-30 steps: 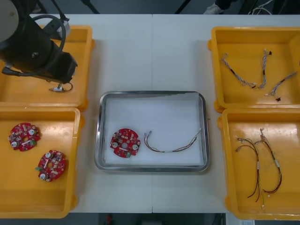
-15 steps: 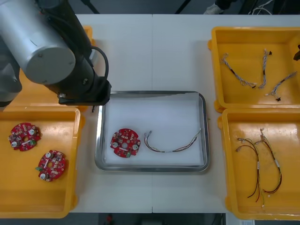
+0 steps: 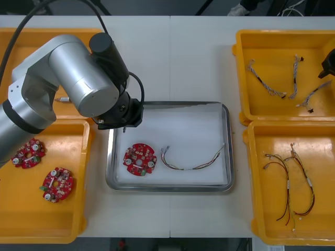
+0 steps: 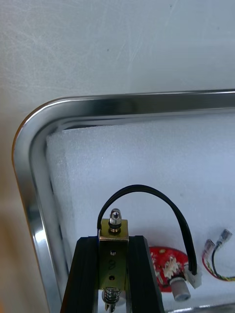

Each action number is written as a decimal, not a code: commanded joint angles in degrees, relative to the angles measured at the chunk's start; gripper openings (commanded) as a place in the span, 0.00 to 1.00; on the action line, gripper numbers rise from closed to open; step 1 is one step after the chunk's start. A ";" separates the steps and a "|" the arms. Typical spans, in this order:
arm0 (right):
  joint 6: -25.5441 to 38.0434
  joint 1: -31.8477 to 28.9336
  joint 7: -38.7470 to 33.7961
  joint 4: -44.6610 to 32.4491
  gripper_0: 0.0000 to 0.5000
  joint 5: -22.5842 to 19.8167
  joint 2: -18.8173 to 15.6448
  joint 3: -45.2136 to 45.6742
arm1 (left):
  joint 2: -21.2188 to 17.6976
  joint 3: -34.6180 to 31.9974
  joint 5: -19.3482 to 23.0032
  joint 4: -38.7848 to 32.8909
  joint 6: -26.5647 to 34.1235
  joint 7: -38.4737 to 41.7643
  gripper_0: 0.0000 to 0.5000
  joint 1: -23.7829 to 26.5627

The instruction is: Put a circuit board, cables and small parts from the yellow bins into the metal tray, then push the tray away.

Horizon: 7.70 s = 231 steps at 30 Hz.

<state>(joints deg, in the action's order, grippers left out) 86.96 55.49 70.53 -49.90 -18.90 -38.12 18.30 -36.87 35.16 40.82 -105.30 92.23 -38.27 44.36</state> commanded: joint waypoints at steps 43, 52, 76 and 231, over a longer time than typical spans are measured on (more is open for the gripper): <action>-19.46 6.92 -8.30 23.97 1.00 0.26 3.06 3.23 | -0.57 -3.96 -0.04 -5.62 8.14 -0.49 1.00 1.69; -18.58 6.39 -10.15 23.97 0.10 0.35 3.41 3.23 | -3.12 -18.11 4.62 -5.27 17.77 -14.73 1.00 2.31; -0.56 6.12 -8.48 4.11 0.00 3.16 1.91 0.60 | -8.66 -28.13 2.69 30.77 5.68 -43.73 1.00 13.29; 23.04 -12.51 26.33 -68.31 0.93 -11.69 9.30 -23.49 | -8.31 -22.77 0.05 12.58 10.07 -27.73 0.00 7.58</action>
<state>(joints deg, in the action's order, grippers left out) 109.81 45.51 99.39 -115.24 -30.87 -27.67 -10.14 -42.71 11.73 39.30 -86.77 99.78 -77.92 53.62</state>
